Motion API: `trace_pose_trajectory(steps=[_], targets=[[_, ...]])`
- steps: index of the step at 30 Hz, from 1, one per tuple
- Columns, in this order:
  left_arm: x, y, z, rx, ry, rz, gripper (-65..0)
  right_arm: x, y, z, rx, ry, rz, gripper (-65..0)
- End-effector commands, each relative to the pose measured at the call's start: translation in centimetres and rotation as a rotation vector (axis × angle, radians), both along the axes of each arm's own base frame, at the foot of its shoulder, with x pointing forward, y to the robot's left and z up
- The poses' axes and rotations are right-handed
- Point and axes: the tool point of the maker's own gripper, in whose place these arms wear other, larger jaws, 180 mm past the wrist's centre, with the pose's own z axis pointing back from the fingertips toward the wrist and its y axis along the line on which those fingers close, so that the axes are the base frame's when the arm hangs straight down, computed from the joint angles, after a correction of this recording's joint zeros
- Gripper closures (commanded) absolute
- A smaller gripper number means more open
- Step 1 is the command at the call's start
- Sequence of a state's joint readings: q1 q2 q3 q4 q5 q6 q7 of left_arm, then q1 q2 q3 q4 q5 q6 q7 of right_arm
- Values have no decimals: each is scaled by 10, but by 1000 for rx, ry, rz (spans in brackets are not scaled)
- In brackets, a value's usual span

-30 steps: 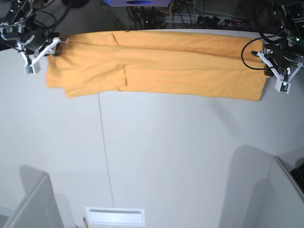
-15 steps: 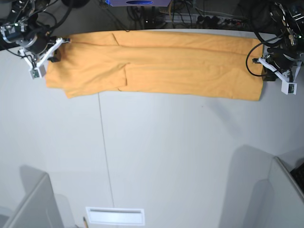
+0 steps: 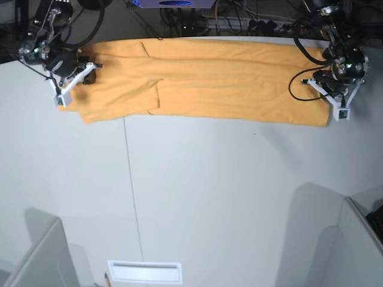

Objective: Fold the T-shirt properly
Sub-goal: 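Move both grippers to the ends of the folded strip and grasp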

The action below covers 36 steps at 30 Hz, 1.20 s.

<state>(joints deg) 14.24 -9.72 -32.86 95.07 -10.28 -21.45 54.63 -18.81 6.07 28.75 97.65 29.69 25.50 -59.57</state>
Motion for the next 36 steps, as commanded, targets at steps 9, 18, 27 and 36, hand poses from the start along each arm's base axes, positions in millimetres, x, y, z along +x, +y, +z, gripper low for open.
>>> trace_pose_trajectory(steps=[9,18,27,36], targets=[[21,13,-32,7,68,47,0,77,-31,-21,-94,6,-47,0],[88,14,-5,-1,-30,57,0,162,-31,15,-92,-101,-51,0],[104,15,43,63,-129,39,0,176,-21,83,-188,-214,60,0],[74,14,75,-129,-238,6,0,145,-10,120,-295,-314,93,0]])
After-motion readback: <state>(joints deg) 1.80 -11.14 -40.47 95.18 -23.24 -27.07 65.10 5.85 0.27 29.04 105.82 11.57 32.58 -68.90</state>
